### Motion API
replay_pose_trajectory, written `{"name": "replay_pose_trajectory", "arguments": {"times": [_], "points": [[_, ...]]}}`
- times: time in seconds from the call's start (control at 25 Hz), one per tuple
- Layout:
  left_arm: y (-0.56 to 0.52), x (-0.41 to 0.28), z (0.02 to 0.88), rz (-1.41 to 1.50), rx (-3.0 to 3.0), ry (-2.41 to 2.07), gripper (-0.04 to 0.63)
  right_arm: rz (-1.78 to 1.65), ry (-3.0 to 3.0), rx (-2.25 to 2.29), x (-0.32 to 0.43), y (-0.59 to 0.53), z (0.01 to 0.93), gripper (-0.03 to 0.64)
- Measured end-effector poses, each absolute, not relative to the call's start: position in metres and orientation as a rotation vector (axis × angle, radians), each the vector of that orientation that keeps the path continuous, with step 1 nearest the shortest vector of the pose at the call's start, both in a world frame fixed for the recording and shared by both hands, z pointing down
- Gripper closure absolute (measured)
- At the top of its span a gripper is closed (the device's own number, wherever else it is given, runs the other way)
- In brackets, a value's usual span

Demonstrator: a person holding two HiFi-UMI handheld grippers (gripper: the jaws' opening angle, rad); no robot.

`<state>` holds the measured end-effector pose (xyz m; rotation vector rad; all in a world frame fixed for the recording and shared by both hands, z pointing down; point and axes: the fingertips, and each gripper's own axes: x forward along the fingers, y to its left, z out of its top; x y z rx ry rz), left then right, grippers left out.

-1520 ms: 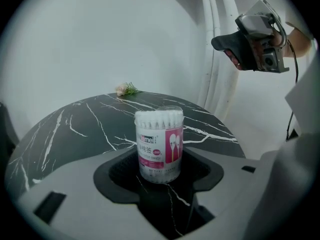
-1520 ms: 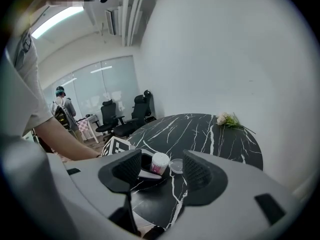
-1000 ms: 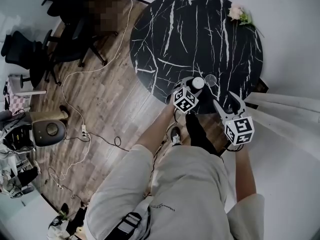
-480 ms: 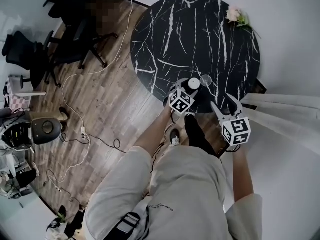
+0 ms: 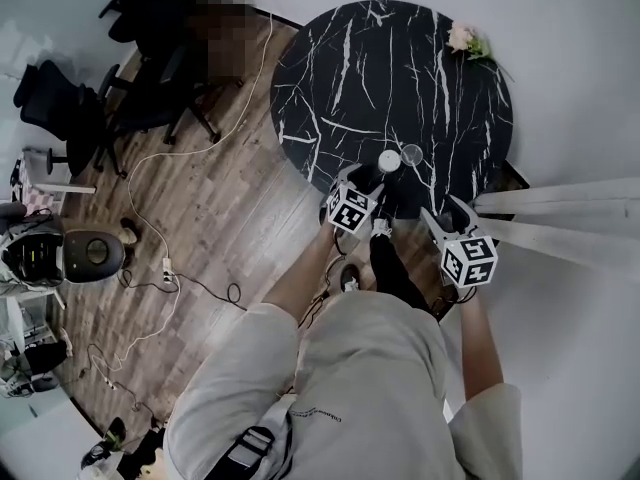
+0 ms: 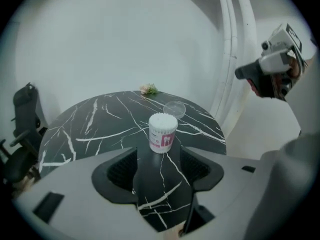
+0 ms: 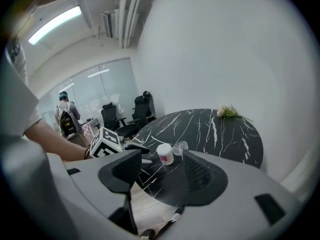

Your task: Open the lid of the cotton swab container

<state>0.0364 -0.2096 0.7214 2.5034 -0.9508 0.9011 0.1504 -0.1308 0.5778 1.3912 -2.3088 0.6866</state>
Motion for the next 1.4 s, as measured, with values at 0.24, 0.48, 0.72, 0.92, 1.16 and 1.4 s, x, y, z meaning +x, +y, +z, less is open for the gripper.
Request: {"name": "replay_pose_trajectory", "arguments": {"times": [0.24,0.48,0.72,0.92,1.16,1.4], "points": [[-0.172,0.002,0.689,0.790,2.381,-1.092,0.333,0.801,-2.288,1.500,0.145,-0.102,0.589,0.334],[-0.105,-0.026,0.634,0.661,2.344,-1.203,0.333,0.817,-2.285,1.560,0.113,-0.071,0.592,0.334],[-0.057,-0.046,0.594,0.580,2.378,-1.270,0.333,0.772,-2.290,1.622,0.086,-0.035,0.583,0.334],[-0.047,-0.048,0.583,0.642,2.439,-1.312,0.334,0.774,-2.252,1.723,0.099,-0.040,0.580,0.334],[-0.038,-0.042,0.576,0.622,2.485,-1.320,0.334,0.806,-2.227,1.829,0.110,-0.024,0.569,0.334],[-0.034,-0.048,0.565,0.620,2.428,-1.360,0.336,0.821,-2.217,1.790,0.109,-0.005,0.576,0.334]]}}
